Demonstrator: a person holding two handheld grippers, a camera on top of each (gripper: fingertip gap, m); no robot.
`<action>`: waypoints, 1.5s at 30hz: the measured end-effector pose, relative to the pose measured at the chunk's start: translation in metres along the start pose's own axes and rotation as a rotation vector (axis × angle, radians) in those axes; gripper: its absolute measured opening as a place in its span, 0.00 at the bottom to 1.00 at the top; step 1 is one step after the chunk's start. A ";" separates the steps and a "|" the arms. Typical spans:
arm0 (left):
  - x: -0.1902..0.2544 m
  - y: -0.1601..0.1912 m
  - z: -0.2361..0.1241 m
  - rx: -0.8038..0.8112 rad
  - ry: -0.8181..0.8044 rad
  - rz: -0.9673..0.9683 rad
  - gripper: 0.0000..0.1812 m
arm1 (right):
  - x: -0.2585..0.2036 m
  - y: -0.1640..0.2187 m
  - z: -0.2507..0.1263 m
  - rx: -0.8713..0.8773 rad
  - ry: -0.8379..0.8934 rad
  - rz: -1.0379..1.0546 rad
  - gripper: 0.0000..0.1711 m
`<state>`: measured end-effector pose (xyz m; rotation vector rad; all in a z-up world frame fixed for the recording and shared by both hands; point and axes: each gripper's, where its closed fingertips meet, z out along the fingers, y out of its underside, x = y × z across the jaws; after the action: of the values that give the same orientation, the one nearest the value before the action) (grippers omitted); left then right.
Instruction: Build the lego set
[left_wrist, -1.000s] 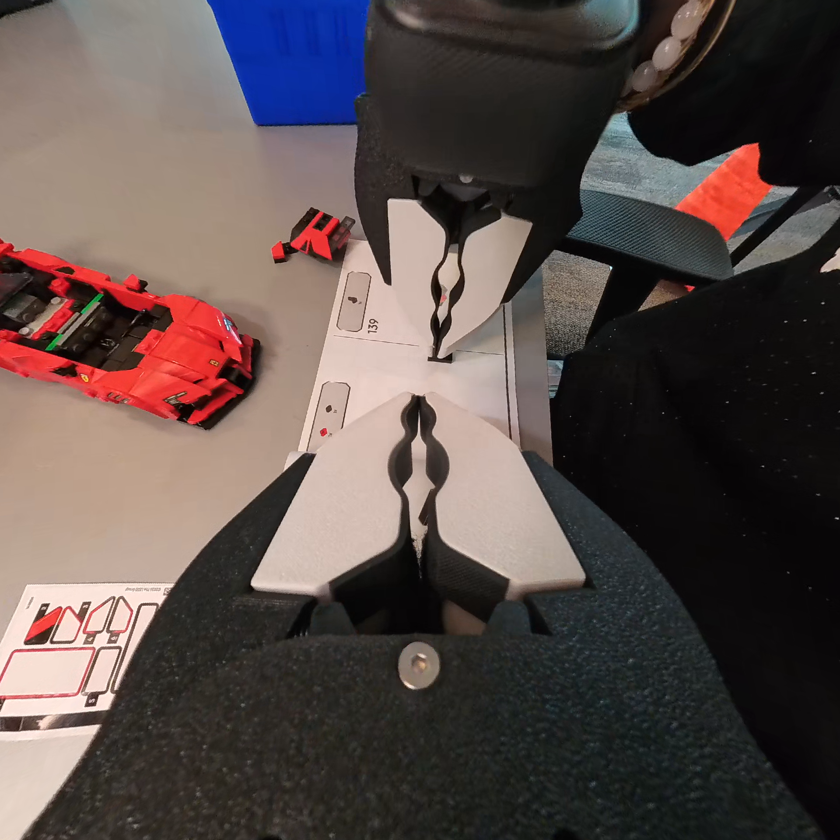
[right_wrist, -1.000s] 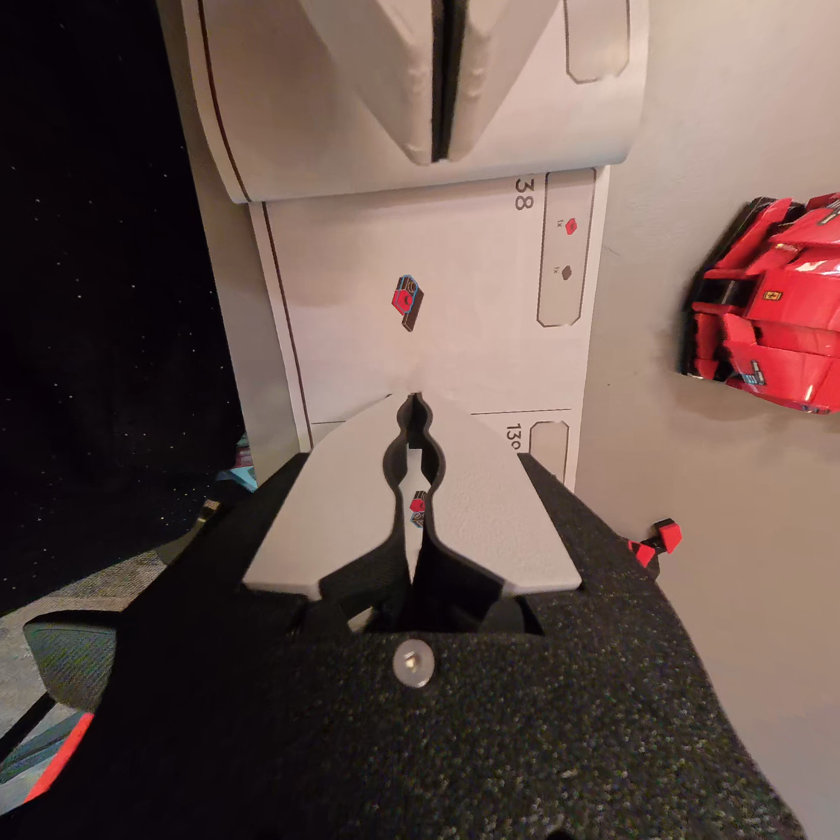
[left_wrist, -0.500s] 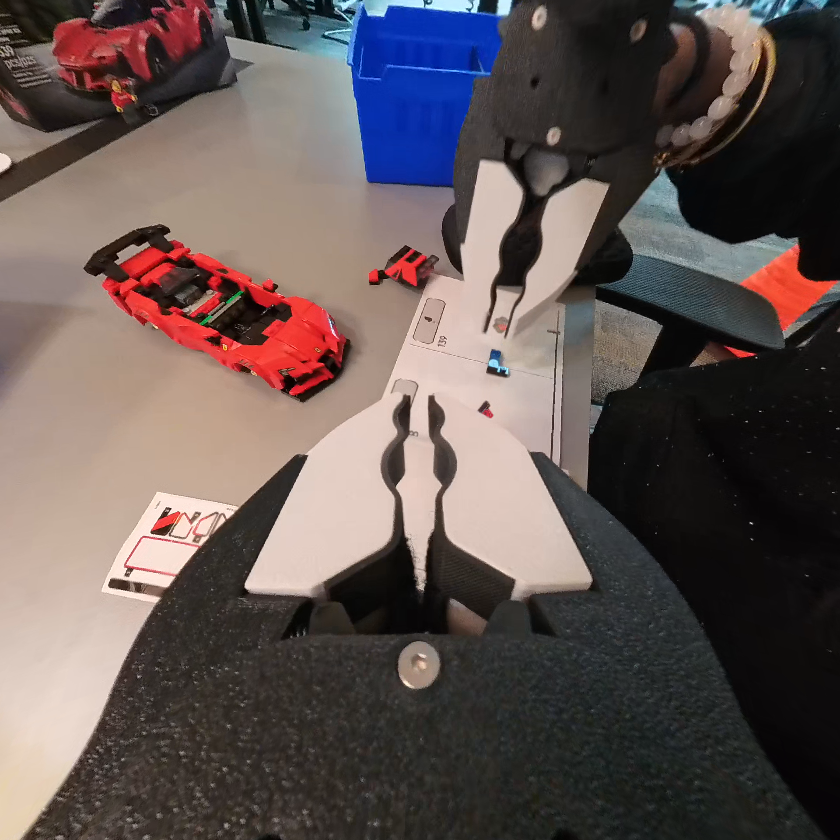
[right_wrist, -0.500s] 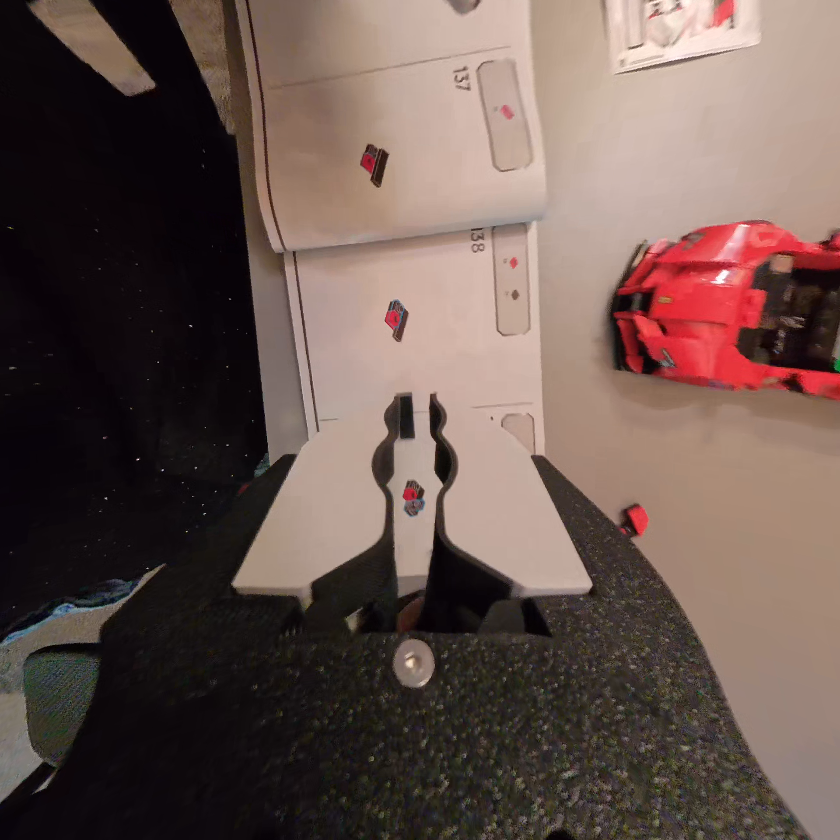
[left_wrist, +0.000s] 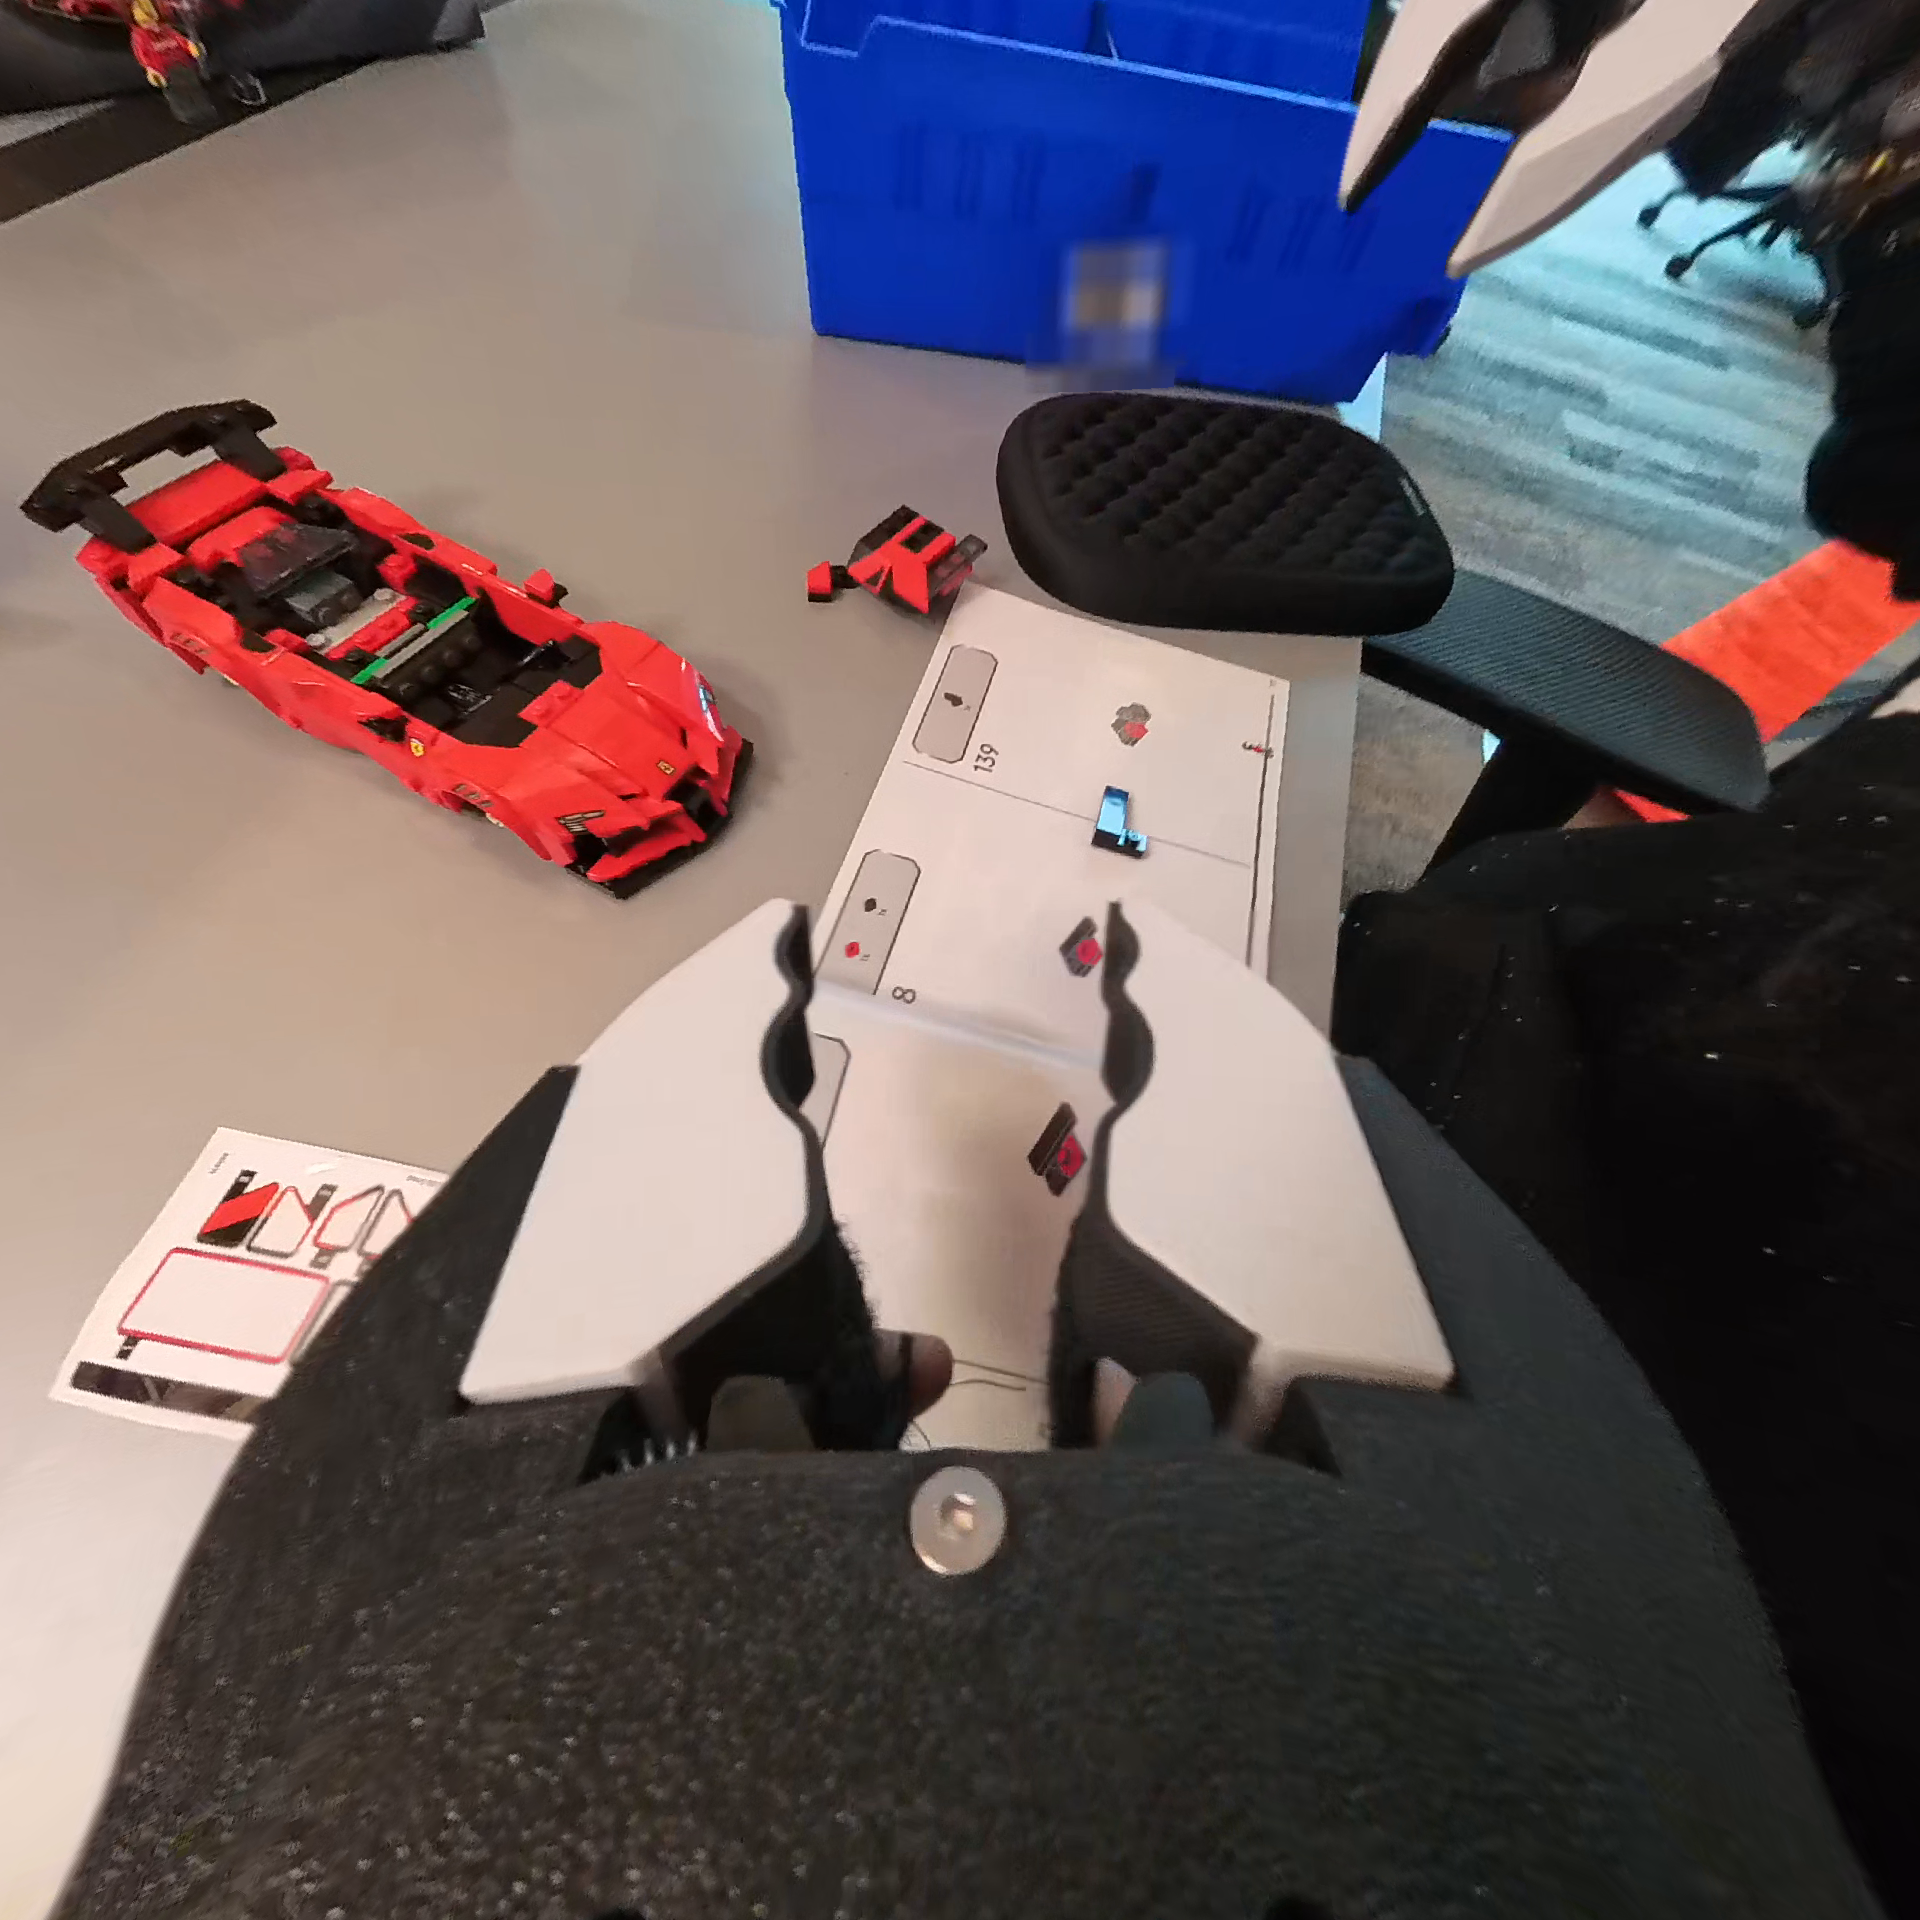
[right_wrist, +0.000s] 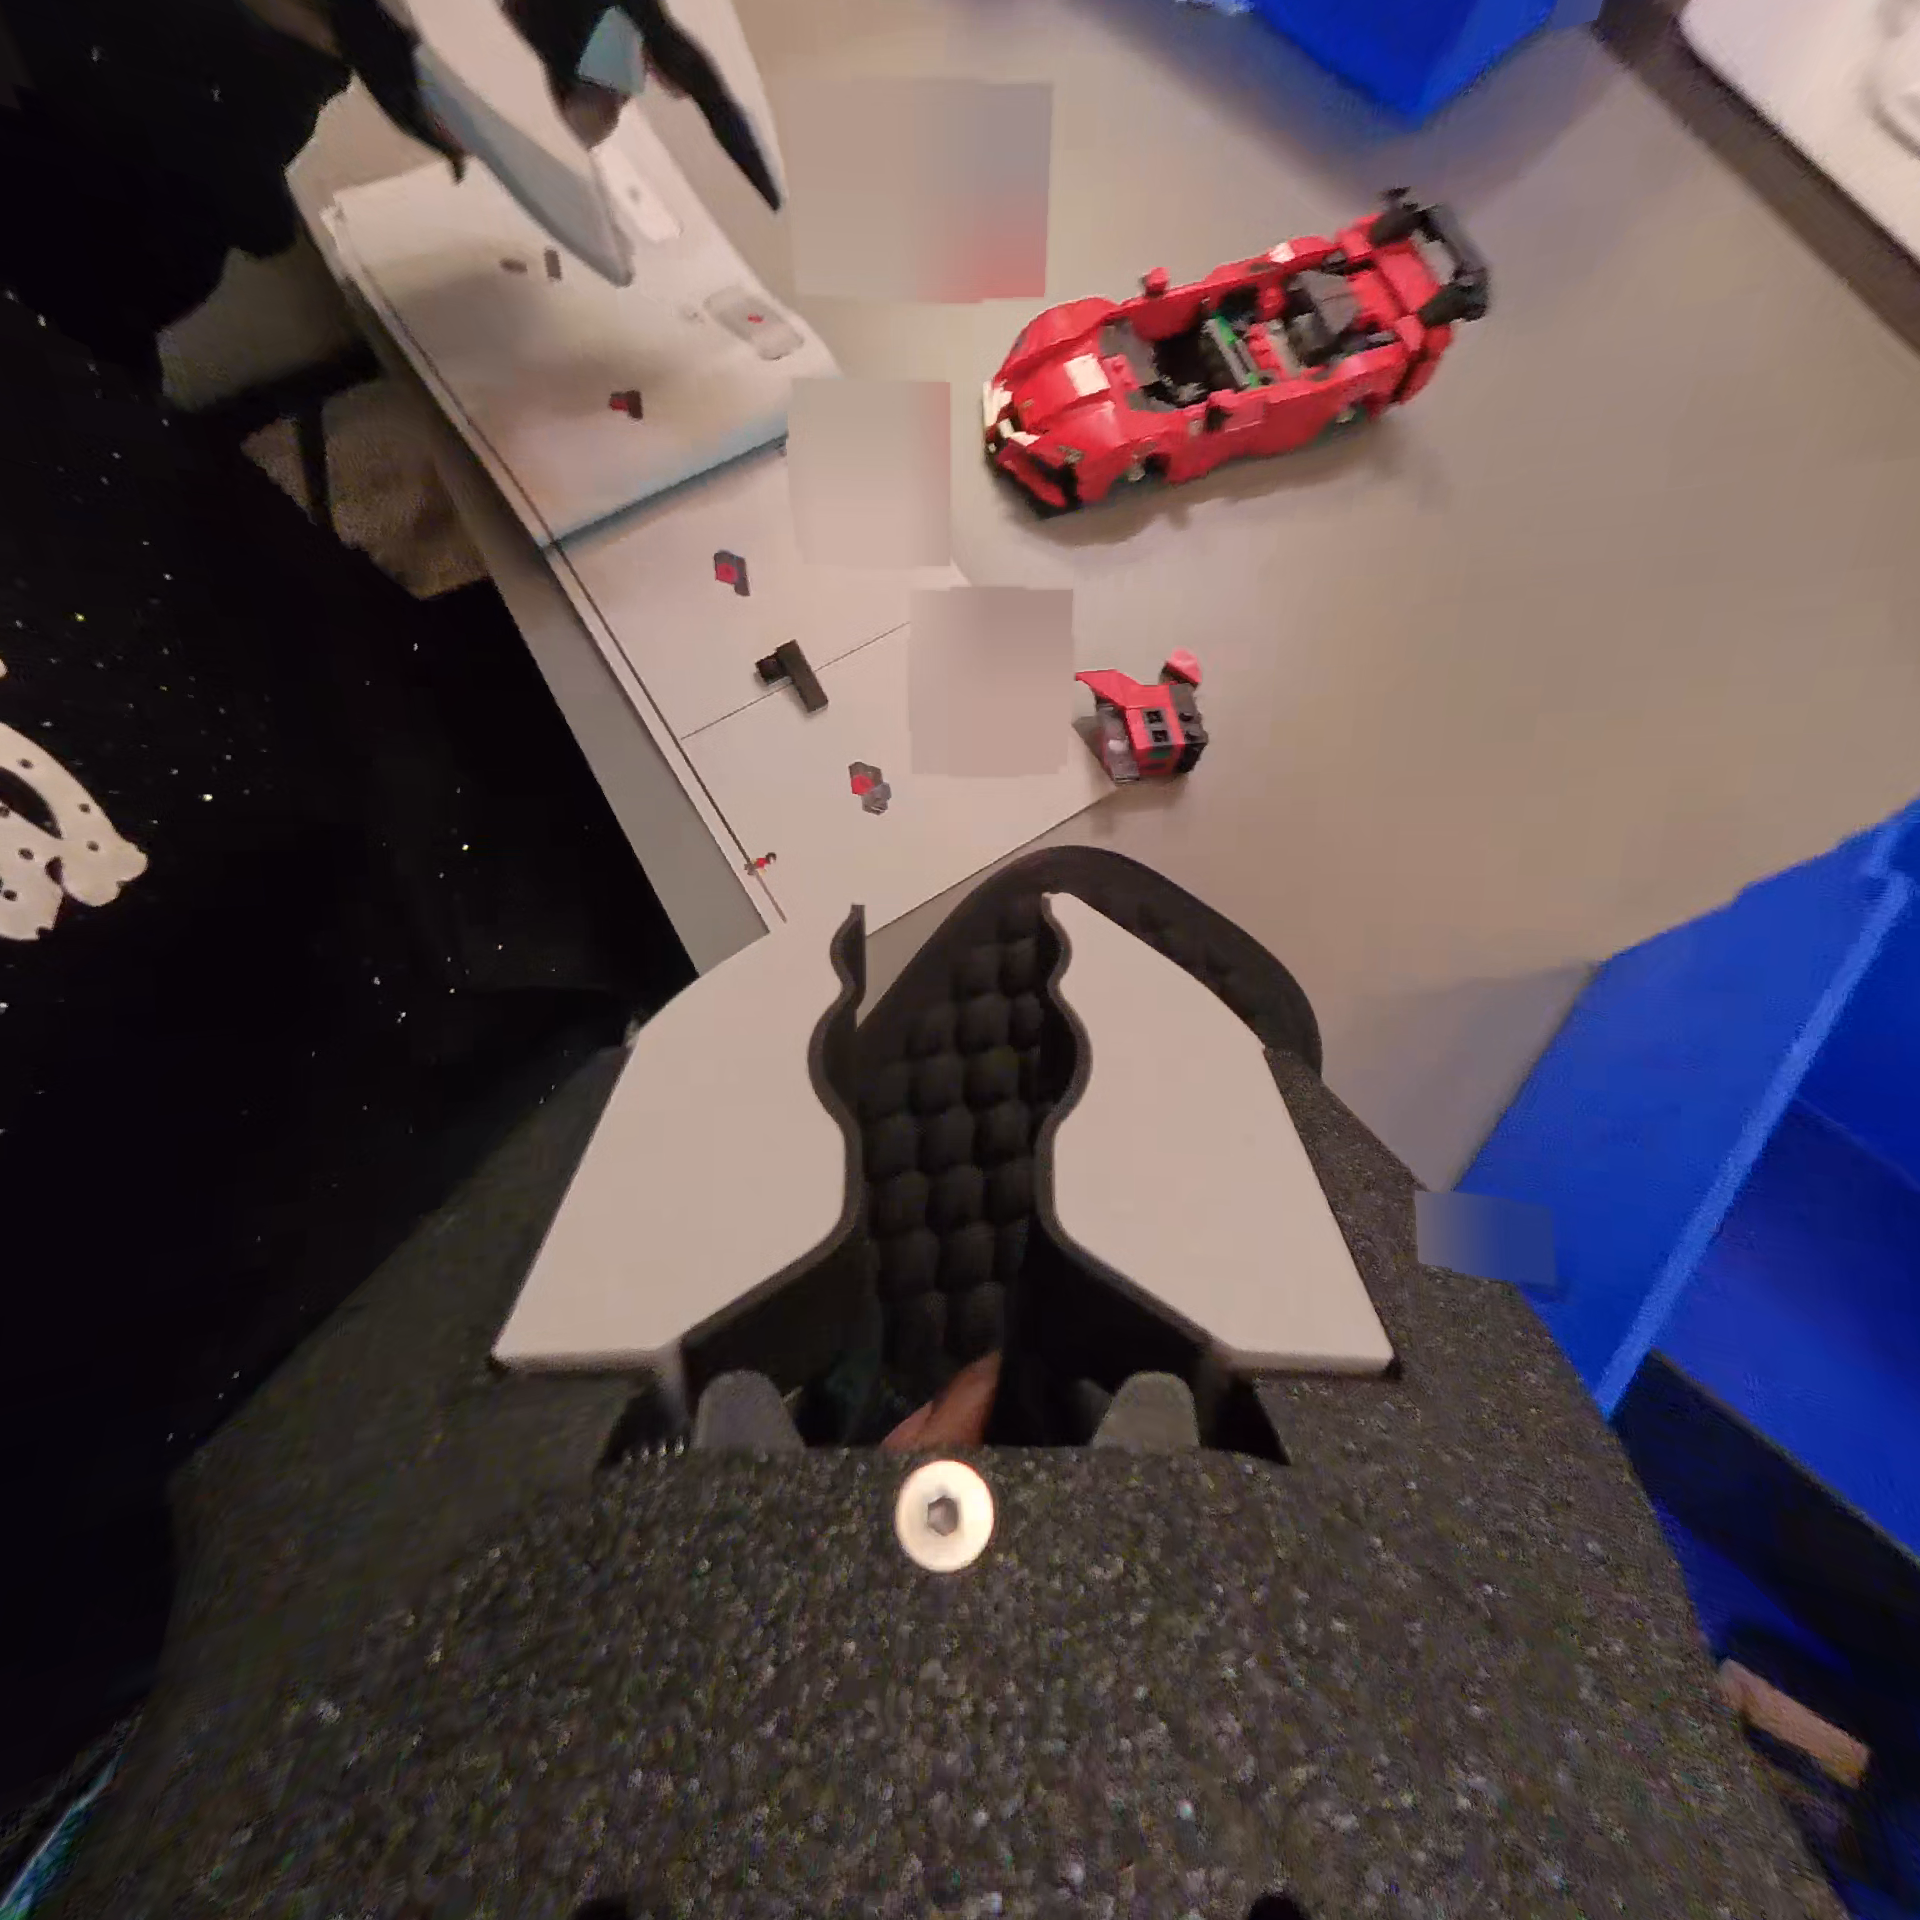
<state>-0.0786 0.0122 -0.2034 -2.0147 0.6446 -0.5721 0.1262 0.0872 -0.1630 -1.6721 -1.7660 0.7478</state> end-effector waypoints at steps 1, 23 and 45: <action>0.002 -0.001 -0.001 0.012 0.007 -0.013 0.36 | 0.001 0.001 -0.002 0.028 0.013 0.010 0.18; 0.021 0.029 -0.073 0.127 -0.165 -0.067 0.38 | -0.054 -0.009 0.100 0.008 -0.286 -0.100 0.13; 0.027 0.034 -0.055 0.097 -0.090 -0.039 0.26 | -0.052 0.006 0.105 -0.056 -0.270 -0.073 0.10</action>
<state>-0.0994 -0.0547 -0.2036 -1.9537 0.5153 -0.5223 0.0542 0.0355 -0.2392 -1.5922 -2.0375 0.9342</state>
